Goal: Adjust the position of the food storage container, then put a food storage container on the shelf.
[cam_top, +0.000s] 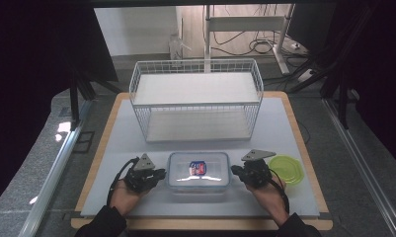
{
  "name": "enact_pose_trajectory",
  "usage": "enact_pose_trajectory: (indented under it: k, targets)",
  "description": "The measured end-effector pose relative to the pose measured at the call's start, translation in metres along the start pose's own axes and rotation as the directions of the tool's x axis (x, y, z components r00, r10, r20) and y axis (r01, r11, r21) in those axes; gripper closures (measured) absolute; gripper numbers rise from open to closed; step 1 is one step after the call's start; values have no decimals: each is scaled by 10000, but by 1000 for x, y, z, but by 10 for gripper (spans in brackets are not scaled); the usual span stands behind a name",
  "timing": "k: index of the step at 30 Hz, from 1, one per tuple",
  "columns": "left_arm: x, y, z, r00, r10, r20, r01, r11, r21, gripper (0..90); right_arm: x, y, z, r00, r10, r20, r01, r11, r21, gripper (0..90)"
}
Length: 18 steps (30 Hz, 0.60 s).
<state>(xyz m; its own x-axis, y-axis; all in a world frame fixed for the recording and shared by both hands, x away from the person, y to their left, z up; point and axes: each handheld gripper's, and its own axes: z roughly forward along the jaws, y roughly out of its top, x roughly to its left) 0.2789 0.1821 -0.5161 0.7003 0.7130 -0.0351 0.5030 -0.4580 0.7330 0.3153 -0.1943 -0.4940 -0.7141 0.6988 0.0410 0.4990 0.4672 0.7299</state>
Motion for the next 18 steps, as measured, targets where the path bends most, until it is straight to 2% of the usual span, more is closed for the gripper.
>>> enact_pose_trajectory:
  k: [2, 4, 6, 8, 12, 15, 18]
  targets:
    - [2, -5, -6, 9990, 140, -421, -141, 9999, -5, 629, 0, 0, -4, 9999, -85, 103, 85, 10000, -15, 847]
    - [6, -10, -11, 9982, 40, -595, -44, 10000, -68, 477, -1, 0, -8, 9999, -37, 145, 38, 9999, -112, 803]
    - [9, -13, -15, 9984, -175, -532, 161, 9995, -254, 361, -3, -1, -13, 9997, 9, 248, -3, 9997, -232, 740]
    - [12, -15, -17, 9986, -188, -498, 167, 9989, -435, 259, -5, -1, -17, 9995, 105, 297, -94, 9992, -391, 655]
    - [14, -17, -15, 9980, -410, -473, 379, 9972, -651, 142, -9, -1, -22, 9984, 341, 444, -313, 9976, -622, 493]
    - [15, -17, -16, 9976, -567, -387, 533, 9950, -850, 104, -12, -1, -24, 9982, 463, 375, -436, 9965, -712, 412]
    - [17, -17, -15, 9987, -402, -299, 370, 9943, -1002, 67, -13, -1, -25, 9984, 505, 249, -485, 9960, -755, 343]
